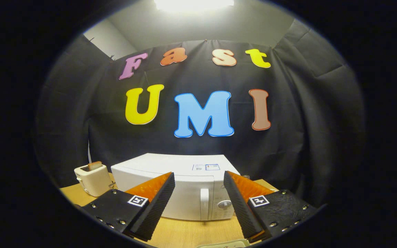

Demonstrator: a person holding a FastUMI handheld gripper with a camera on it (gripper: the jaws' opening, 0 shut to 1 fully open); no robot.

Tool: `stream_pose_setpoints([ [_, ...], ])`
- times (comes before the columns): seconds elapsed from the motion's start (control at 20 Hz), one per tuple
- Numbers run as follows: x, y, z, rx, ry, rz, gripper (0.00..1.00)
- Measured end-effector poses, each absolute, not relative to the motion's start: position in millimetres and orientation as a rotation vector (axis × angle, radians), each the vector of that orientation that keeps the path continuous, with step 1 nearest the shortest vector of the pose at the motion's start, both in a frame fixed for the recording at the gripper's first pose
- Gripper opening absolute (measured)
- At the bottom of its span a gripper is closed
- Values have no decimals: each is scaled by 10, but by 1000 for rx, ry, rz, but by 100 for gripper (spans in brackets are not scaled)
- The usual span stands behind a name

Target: Open the microwave, put the food inside, and close the microwave door.

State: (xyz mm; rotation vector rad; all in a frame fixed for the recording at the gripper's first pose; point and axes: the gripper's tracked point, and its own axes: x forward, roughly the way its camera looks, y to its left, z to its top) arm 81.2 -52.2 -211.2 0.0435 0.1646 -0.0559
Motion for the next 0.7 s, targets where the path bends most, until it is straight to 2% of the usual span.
stream_pose_setpoints([
  [0.4,1200,-661,-2976,42,248,-100,92],
  [0.45,1251,-677,-3077,37,262,-105,89],
  [0.7,1413,-719,-3461,16,305,-122,87],
])
